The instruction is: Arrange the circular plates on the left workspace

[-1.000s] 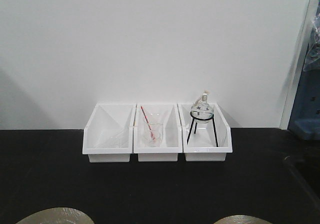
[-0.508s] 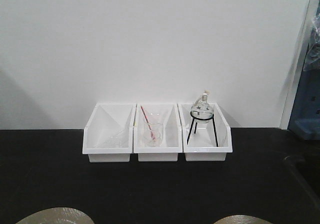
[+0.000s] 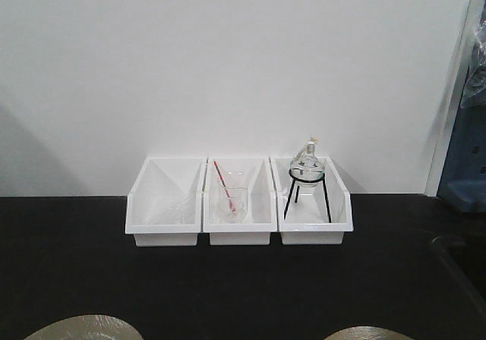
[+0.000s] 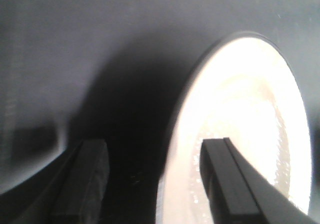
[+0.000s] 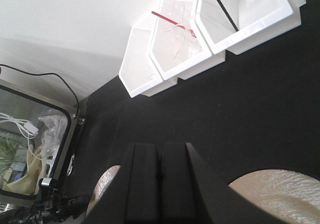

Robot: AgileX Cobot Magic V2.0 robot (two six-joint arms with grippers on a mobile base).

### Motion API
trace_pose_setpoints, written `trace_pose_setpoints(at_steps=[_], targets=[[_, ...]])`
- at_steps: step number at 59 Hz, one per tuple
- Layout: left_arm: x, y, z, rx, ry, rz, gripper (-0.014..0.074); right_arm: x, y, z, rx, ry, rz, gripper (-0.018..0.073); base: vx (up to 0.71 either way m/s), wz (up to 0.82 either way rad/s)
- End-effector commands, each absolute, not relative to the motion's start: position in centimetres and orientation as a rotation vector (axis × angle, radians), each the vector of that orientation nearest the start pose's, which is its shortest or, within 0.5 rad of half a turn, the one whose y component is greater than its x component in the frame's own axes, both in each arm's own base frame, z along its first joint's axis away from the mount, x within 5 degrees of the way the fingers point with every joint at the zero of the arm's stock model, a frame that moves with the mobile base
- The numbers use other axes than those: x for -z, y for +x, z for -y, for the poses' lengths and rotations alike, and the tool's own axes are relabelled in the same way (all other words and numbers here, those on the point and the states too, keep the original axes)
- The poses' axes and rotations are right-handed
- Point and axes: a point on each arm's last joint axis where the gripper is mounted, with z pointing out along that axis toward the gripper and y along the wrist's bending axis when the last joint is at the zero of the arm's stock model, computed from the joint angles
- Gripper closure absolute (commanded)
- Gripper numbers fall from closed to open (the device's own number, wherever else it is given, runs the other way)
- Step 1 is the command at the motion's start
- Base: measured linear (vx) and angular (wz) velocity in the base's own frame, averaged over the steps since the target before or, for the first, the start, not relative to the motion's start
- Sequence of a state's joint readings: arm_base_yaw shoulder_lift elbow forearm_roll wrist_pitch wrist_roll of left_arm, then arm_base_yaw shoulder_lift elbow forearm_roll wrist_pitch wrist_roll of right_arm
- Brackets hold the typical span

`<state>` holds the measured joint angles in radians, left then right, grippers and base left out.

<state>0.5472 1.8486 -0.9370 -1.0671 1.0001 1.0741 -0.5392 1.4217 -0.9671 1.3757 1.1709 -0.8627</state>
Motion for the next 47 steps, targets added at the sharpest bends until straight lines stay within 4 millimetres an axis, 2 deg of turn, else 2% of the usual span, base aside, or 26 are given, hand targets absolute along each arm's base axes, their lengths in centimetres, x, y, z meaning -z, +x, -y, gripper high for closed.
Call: trace_pose_setpoints(at_steps=[1, 18, 25, 33, 43, 47], targets=[[-17.3, 30.4, -9.4, 1.007, -0.203, -2.469, 0.0094, -33.5, 26.8, 6.3, -1.142, 0.234, -1.93, 0.0559, 0.0, 0.0], [-16.7, 30.7, -7.7, 1.045, -0.114, -2.517, 0.0094, -33.5, 26.8, 6.3, -1.142, 0.234, -1.93, 0.0559, 0.0, 0.0], [-16.6, 30.6, -7.4, 1.036, -0.075, -2.545, 0.0125, -33.5, 26.8, 6.3, -1.143, 0.234, -1.93, 0.0559, 0.0, 0.0], [-16.5, 30.5, -7.1, 1.035, -0.054, -2.567, 0.0261, -33.5, 26.8, 6.3, -1.145, 0.232, -1.93, 0.0559, 0.0, 0.0], [-16.5, 30.5, -6.8, 1.04, -0.039, -2.572, 0.0587, -33.5, 26.8, 6.3, -1.145, 0.232, -1.93, 0.0559, 0.0, 0.0], [-16.6, 30.6, -6.7, 1.07, -0.061, -2.562, 0.0605, -33.5, 26.8, 6.3, -1.145, 0.232, -1.93, 0.0559, 0.0, 0.0]])
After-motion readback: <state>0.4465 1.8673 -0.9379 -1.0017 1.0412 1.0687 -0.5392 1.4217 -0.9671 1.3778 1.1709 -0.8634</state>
